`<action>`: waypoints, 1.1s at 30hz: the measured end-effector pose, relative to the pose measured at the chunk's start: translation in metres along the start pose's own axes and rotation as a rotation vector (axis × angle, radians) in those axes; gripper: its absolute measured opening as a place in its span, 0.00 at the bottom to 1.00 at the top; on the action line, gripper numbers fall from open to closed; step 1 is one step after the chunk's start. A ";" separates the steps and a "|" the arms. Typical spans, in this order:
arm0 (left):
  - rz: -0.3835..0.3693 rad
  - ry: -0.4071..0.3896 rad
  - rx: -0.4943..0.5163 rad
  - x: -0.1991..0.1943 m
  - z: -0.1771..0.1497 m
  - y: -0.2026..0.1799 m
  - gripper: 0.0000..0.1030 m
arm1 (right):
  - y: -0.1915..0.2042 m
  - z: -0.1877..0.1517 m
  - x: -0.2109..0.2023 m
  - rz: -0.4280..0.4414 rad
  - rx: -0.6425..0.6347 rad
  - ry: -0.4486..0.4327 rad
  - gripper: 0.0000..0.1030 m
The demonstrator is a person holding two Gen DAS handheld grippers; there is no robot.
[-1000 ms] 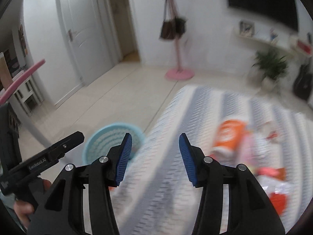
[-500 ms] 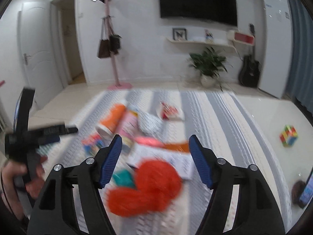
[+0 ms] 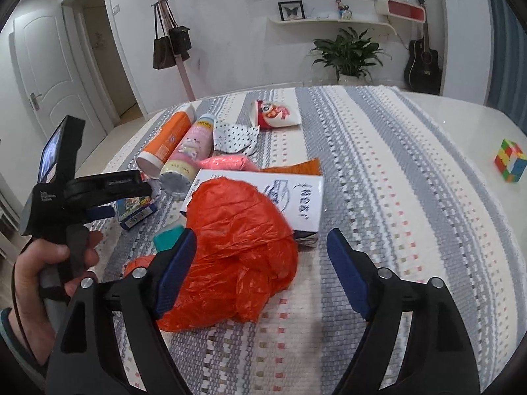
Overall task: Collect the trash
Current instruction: 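Grasp the tiger card box with the left tool while the right tool grasps the red bag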
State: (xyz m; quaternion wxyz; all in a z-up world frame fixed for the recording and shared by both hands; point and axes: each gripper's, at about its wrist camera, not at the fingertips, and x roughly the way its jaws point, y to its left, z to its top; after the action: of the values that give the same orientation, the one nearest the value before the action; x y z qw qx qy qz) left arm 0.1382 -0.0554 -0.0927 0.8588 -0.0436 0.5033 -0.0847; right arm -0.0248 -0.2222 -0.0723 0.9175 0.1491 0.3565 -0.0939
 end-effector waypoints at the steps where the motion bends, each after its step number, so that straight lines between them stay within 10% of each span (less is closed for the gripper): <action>1: 0.002 0.000 0.012 0.000 0.000 -0.002 0.81 | 0.002 0.000 0.003 0.008 -0.003 0.009 0.76; 12: -0.120 0.048 0.096 -0.010 -0.004 0.017 0.62 | 0.003 -0.016 0.022 -0.014 -0.001 0.081 0.75; 20: -0.185 0.046 0.084 -0.019 0.002 0.041 0.31 | 0.011 -0.018 0.018 -0.016 -0.041 0.061 0.47; 24: -0.198 0.012 0.051 -0.028 0.003 0.038 0.76 | 0.013 -0.018 0.019 -0.024 -0.050 0.058 0.47; 33: -0.062 0.041 0.053 0.000 0.005 0.004 0.81 | 0.012 -0.016 0.019 -0.010 -0.051 0.055 0.47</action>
State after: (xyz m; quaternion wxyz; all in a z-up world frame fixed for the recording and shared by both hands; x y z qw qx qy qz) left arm 0.1429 -0.0514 -0.0914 0.8463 -0.0347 0.5166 -0.1255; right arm -0.0177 -0.2070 -0.0945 0.9105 0.1264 0.3844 -0.0853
